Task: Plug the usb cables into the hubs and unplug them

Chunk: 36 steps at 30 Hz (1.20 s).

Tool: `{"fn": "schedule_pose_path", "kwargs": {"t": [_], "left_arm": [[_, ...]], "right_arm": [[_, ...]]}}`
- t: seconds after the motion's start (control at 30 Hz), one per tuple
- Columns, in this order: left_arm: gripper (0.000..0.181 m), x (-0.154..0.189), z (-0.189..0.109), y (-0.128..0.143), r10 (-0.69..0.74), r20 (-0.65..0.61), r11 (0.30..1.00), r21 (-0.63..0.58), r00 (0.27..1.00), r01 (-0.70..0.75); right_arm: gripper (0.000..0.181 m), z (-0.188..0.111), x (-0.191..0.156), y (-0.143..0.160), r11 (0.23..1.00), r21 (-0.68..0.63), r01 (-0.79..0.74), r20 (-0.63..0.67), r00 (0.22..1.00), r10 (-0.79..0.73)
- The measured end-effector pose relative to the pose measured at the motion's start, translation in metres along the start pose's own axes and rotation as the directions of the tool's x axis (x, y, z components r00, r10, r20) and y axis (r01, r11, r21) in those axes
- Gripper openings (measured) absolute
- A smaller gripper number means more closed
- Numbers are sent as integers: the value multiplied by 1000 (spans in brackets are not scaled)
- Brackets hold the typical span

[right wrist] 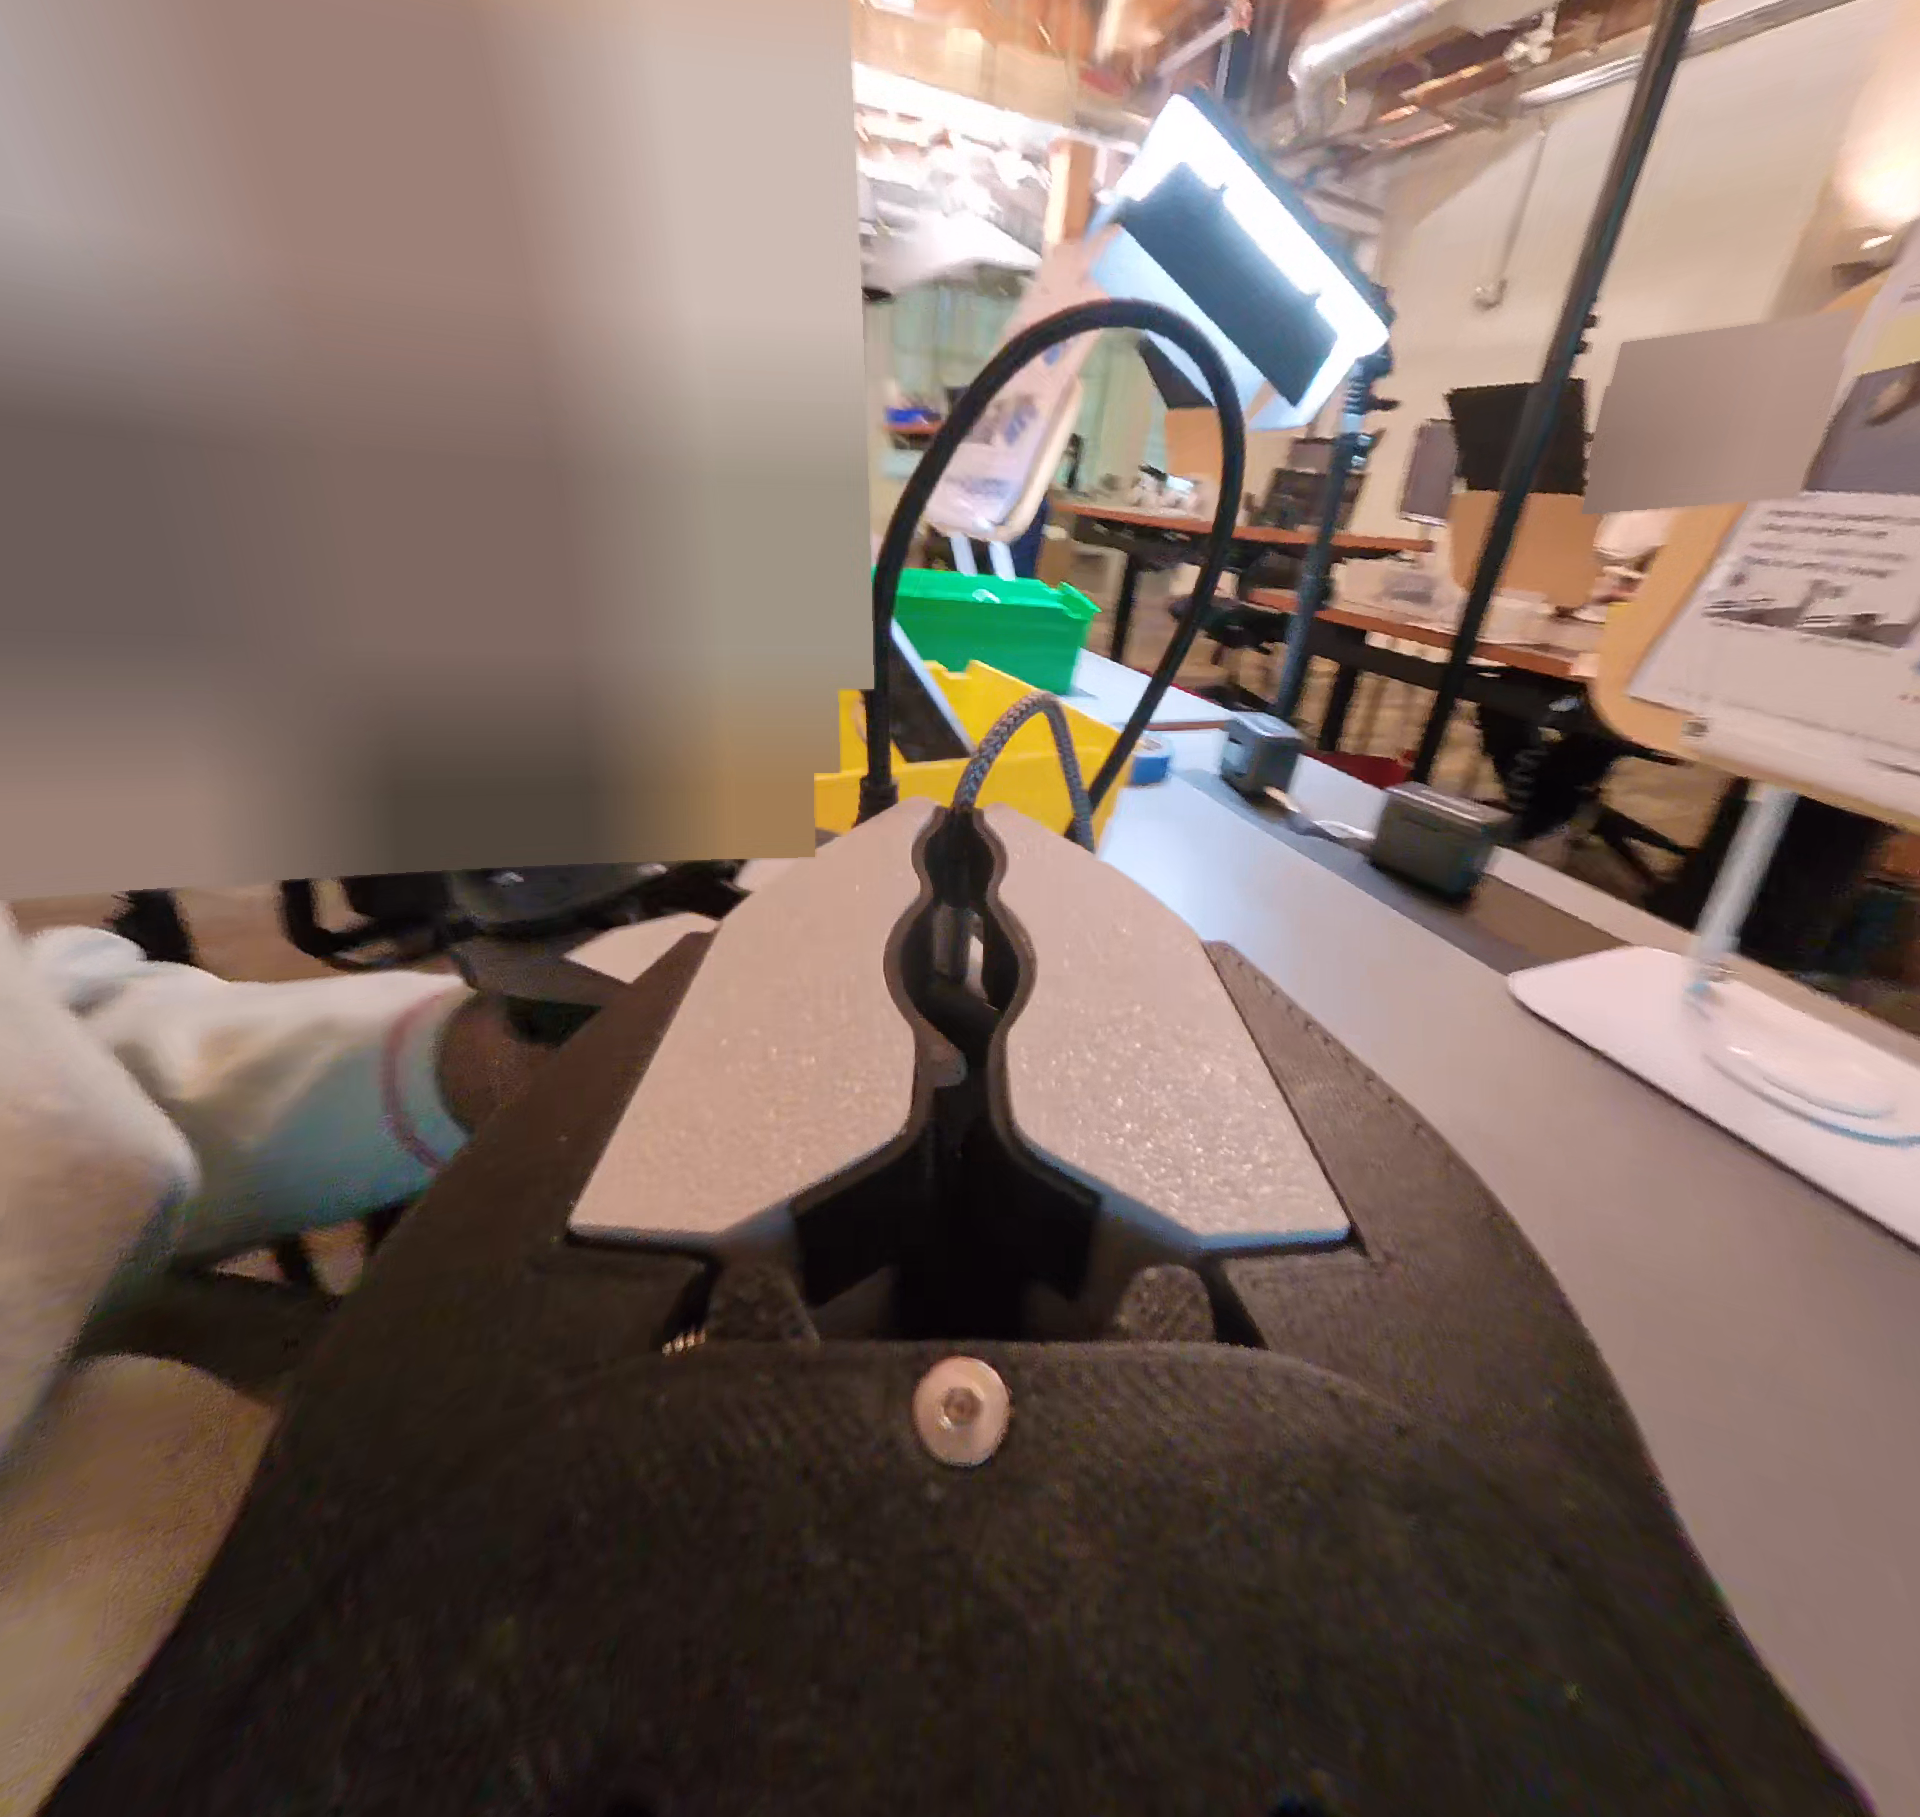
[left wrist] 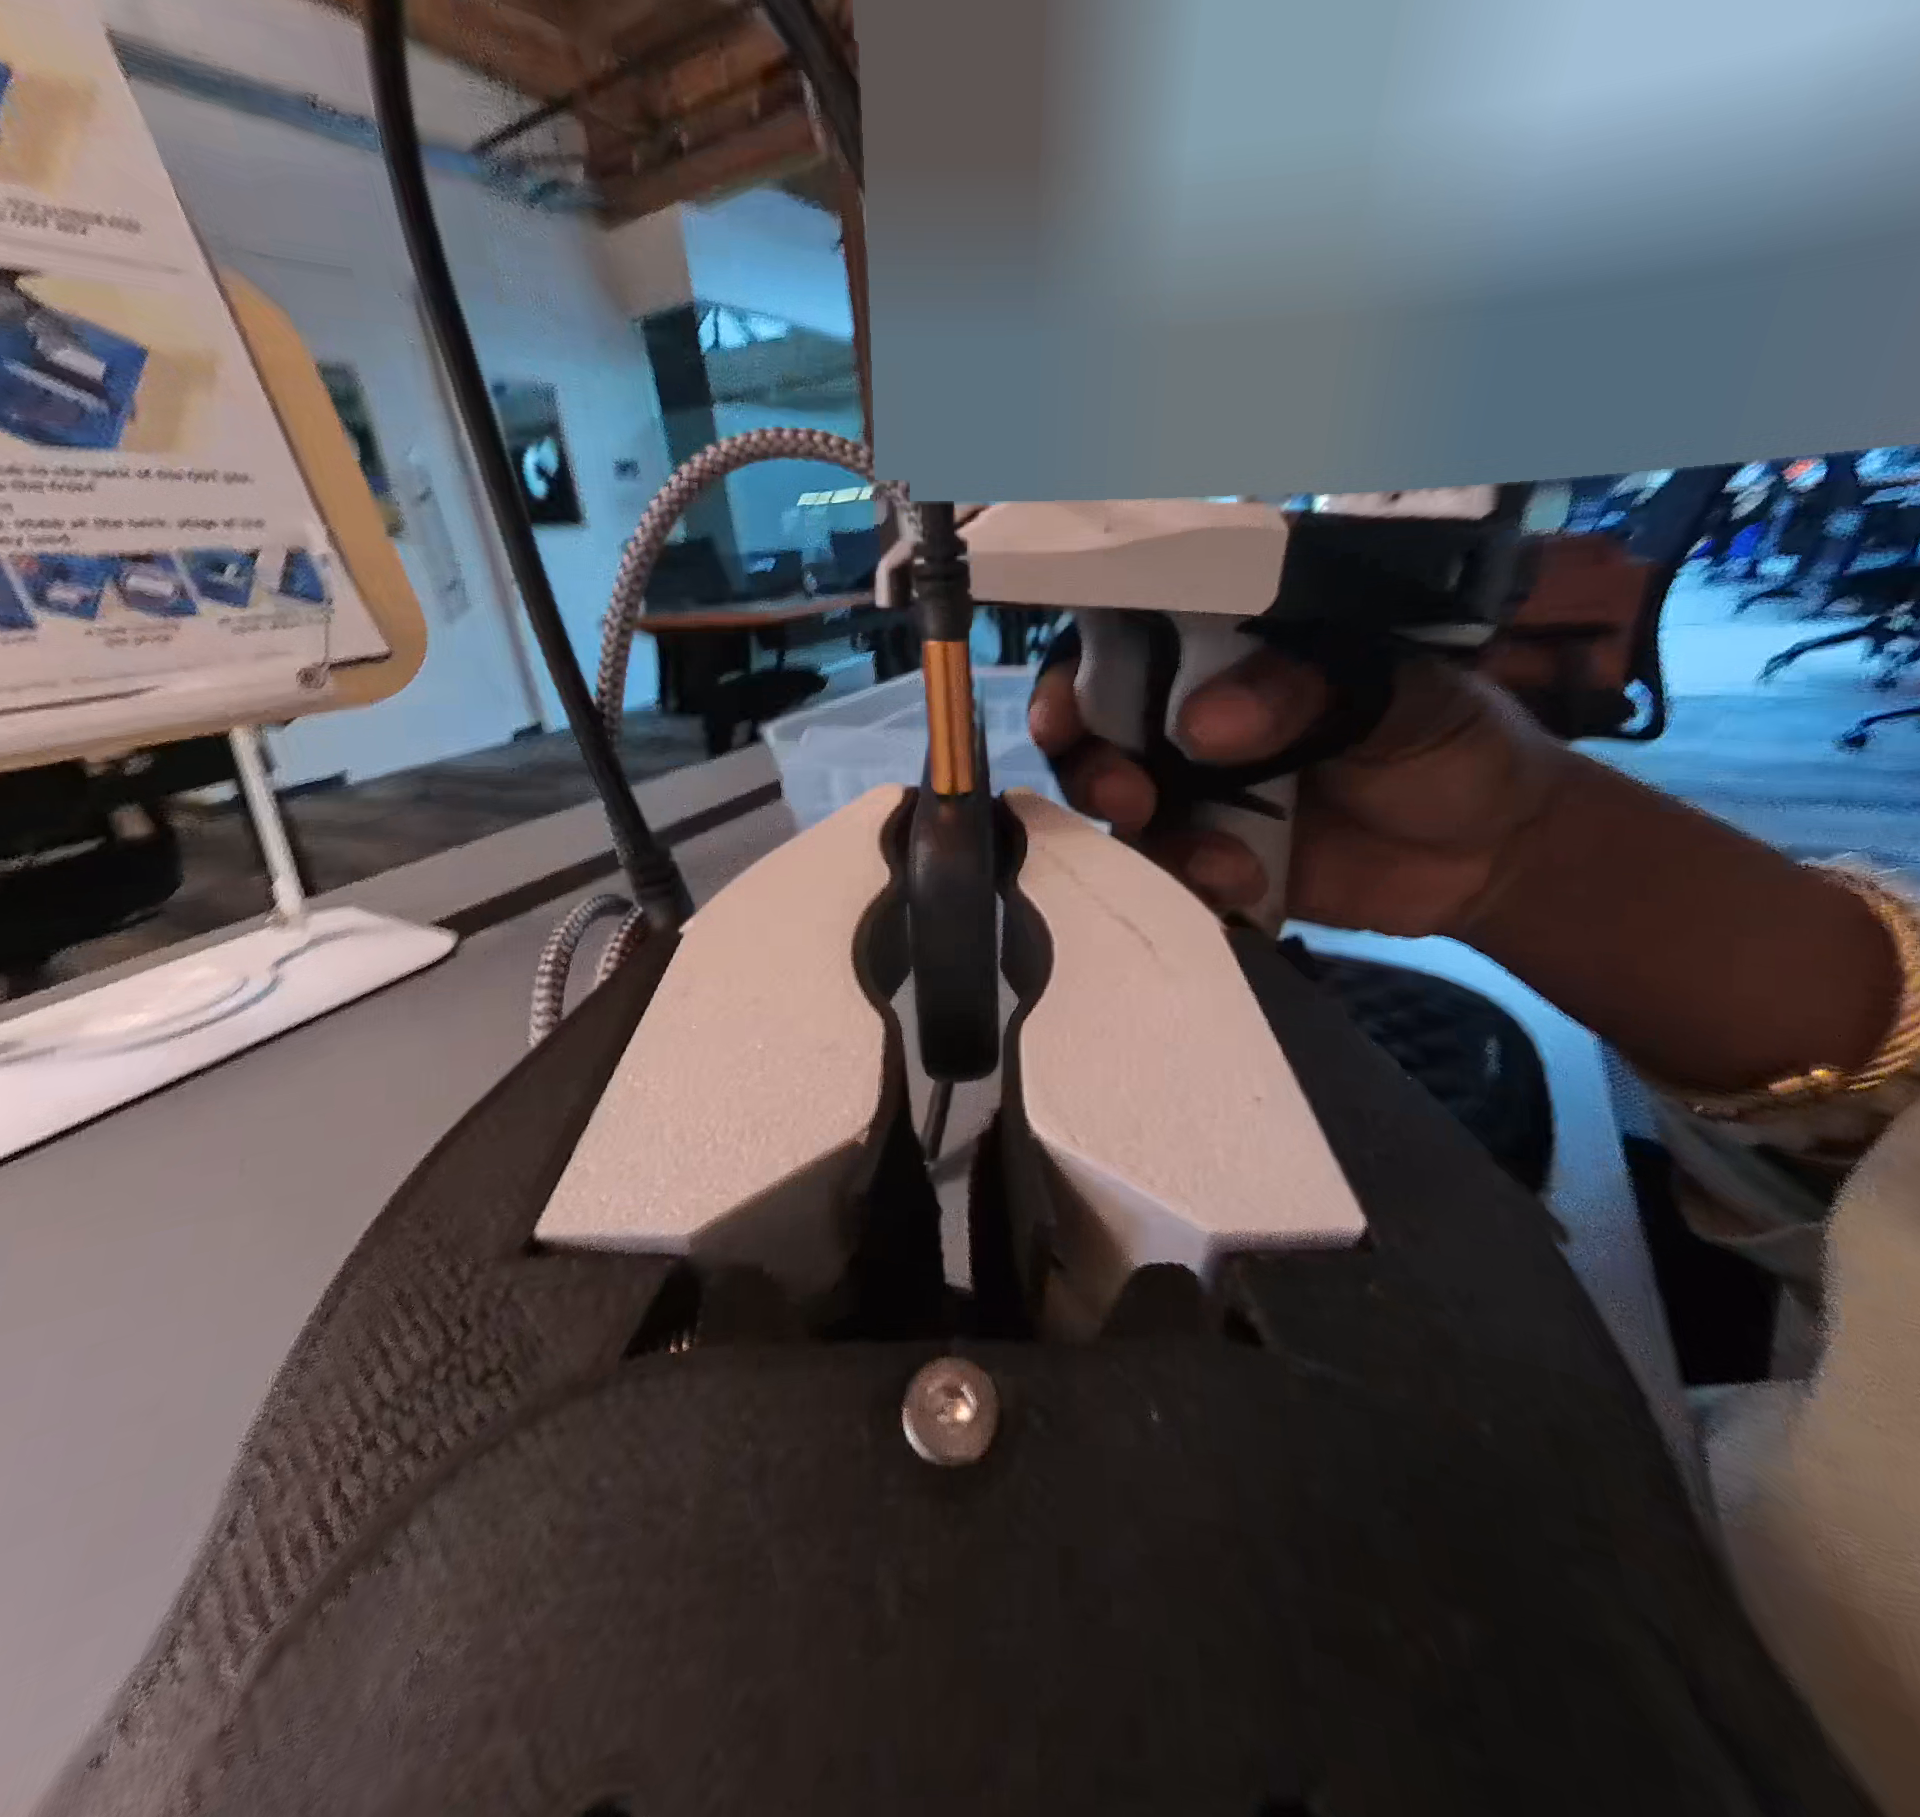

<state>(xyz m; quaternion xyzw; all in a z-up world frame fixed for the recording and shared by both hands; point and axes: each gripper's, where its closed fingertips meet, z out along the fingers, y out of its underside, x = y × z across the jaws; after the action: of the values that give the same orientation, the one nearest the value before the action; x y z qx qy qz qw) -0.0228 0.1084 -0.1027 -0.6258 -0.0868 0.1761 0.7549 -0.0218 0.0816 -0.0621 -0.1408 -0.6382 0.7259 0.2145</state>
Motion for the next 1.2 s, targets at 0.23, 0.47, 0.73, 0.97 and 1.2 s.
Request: {"fn": "schedule_pose_path", "kwargs": {"t": [0.23,0.47,0.73,0.97,1.2], "left_arm": [[13,-4,0,7,-22,42,990,-139,999,27],[13,-4,4,6,-105,61,976,-184,993,115],[13,-3,6,10,-138,68,946,-286,988,152],[13,-8,3,14,-15,70,920,-390,997,41],[13,-8,7,17,39,87,924,-383,995,-2]], "right_arm": [[2,-1,10,4,996,-48,79,-113,990,-84],[2,-2,14,-1,987,-34,156,-206,966,-159],[1,-2,17,-1,961,-89,261,-277,920,-276],[1,1,9,0,907,-120,404,-279,863,-422],[2,-6,17,1,949,-60,310,-317,895,-313]]}}
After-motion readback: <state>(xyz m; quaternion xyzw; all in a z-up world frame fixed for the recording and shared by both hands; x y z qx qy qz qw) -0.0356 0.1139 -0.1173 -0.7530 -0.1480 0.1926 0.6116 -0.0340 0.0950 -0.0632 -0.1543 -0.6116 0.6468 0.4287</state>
